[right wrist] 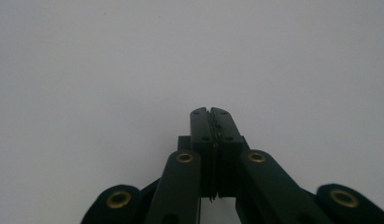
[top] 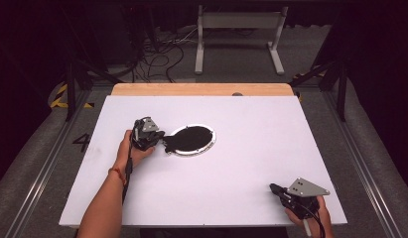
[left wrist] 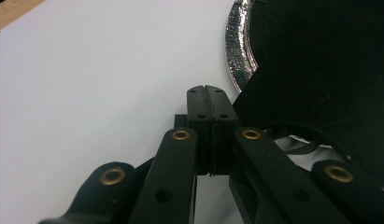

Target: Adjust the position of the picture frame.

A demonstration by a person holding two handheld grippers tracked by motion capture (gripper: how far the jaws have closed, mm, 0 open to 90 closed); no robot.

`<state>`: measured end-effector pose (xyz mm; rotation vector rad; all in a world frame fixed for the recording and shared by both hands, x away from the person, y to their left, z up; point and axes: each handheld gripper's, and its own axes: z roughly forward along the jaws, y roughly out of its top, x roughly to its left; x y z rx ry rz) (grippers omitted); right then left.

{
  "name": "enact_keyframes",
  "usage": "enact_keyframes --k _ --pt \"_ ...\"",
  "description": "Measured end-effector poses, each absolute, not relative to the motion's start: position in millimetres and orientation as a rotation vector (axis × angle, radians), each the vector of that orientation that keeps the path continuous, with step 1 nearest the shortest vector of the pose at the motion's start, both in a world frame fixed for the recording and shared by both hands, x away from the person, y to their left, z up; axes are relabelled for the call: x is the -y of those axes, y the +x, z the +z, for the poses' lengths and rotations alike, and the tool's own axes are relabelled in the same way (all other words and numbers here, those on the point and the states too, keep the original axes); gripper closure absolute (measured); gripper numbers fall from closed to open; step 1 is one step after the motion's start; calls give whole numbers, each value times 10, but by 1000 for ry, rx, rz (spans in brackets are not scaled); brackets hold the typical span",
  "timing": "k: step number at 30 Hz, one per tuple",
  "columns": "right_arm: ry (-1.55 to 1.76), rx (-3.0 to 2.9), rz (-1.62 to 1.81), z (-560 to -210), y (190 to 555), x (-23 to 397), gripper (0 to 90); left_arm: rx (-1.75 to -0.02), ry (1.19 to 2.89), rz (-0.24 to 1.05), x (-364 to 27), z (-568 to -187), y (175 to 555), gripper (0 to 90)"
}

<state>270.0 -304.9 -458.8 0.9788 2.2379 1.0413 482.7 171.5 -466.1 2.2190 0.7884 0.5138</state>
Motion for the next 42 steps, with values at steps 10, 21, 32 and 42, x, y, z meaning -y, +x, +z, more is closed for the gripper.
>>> enact_keyframes --k 10,21,32,42 --pt "984 -2228 1051 -4573 2716 3065 888 -613 2295 415 -1512 -4615 4720 884" --pt "984 -2221 1069 -4532 2773 3044 888 -535 2344 358 -1298 -4580 4536 890" --pt "983 -2238 1062 -4552 2798 3011 888 -540 2315 345 -1253 -4608 4424 899" --pt "980 -2241 1059 -4559 2805 3018 888 -514 2330 346 -1209 -4597 4395 900"
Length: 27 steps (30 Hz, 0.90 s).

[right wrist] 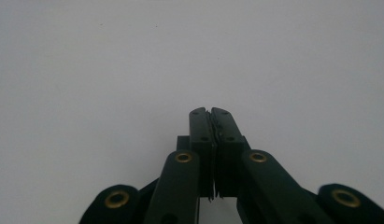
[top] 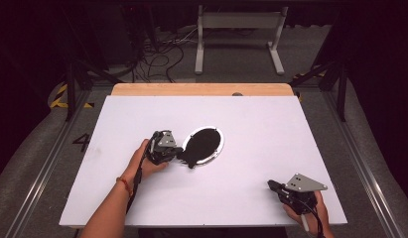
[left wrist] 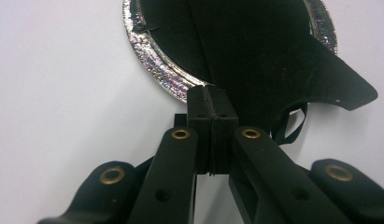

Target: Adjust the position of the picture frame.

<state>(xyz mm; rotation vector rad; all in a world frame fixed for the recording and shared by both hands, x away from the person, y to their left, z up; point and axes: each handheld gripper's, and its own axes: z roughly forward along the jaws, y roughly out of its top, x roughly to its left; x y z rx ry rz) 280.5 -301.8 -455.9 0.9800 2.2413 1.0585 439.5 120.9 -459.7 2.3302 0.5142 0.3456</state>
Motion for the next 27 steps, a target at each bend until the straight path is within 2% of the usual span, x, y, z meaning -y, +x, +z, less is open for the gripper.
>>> enact_keyframes --k 27 --pt "1002 -2241 1069 -4568 2820 3080 885 -414 2354 329 -1021 -4589 4267 900"
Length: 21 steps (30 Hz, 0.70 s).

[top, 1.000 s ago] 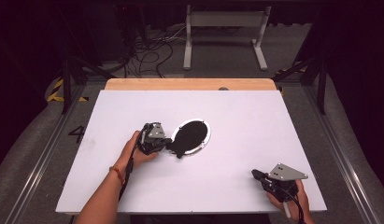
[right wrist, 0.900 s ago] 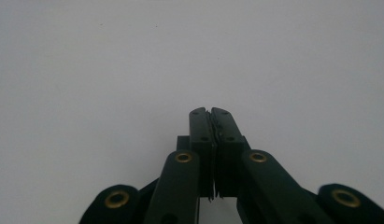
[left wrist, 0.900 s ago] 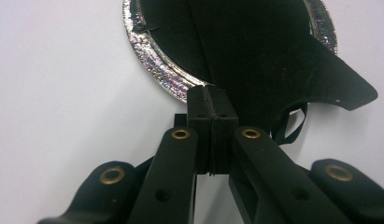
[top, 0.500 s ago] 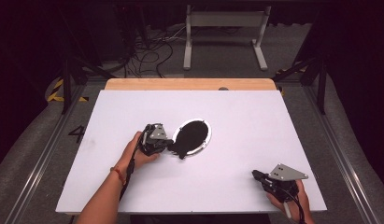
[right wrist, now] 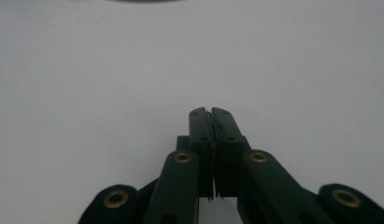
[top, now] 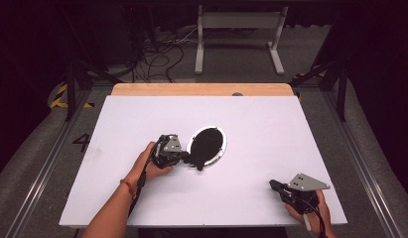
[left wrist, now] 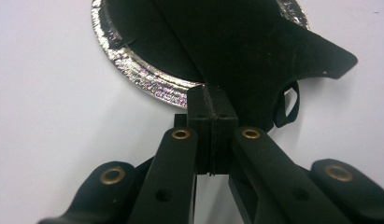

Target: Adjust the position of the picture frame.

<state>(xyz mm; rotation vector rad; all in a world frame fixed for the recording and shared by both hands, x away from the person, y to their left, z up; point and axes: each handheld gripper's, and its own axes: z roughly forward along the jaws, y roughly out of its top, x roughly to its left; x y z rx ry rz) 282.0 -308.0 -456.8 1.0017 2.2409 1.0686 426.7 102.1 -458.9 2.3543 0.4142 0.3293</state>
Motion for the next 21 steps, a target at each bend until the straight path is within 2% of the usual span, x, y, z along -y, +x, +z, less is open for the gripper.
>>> enact_keyframes --k 16,21 --pt "1013 -2240 1074 -4558 2881 3071 888 -372 2366 321 -887 -4584 4198 900" --pt "1010 -2225 1111 -4420 3000 2985 898 -373 2364 322 -874 -4585 4193 900"
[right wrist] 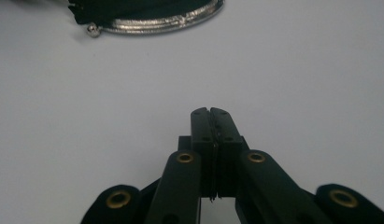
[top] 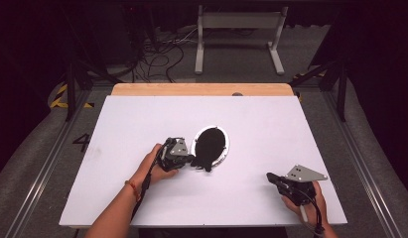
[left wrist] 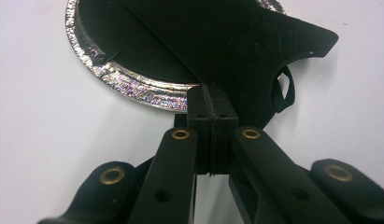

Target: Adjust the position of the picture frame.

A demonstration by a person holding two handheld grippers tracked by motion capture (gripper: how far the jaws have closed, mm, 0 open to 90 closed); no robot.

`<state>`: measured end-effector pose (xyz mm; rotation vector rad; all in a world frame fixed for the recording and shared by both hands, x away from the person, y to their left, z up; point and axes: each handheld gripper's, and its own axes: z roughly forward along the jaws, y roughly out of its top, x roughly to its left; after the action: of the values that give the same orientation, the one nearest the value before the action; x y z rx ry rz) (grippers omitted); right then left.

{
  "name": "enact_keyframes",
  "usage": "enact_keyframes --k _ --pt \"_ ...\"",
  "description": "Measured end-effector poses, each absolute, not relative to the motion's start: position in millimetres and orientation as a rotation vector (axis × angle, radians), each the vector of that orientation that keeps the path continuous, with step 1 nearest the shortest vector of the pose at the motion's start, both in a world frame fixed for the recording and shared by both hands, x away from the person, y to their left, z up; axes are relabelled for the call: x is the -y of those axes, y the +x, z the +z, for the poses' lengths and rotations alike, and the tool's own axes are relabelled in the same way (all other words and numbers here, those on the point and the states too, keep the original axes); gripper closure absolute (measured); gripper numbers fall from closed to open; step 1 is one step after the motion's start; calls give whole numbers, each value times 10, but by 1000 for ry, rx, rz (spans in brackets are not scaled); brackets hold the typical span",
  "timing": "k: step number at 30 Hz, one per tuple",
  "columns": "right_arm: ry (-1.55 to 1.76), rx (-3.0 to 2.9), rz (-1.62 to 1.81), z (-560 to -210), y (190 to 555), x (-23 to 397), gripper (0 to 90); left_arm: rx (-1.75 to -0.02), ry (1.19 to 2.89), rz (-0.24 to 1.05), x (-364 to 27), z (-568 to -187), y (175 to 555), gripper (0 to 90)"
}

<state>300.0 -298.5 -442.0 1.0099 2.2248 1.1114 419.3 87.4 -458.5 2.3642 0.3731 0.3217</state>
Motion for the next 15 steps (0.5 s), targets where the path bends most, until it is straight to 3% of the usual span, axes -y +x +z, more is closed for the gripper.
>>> enact_keyframes --k 6,15 --pt "991 -2247 1130 -4309 3169 2731 897 -376 2364 321 -857 -4585 4182 900" --pt "940 -2301 1141 -4443 3506 2138 900 -388 2352 293 -812 -4594 4160 900"
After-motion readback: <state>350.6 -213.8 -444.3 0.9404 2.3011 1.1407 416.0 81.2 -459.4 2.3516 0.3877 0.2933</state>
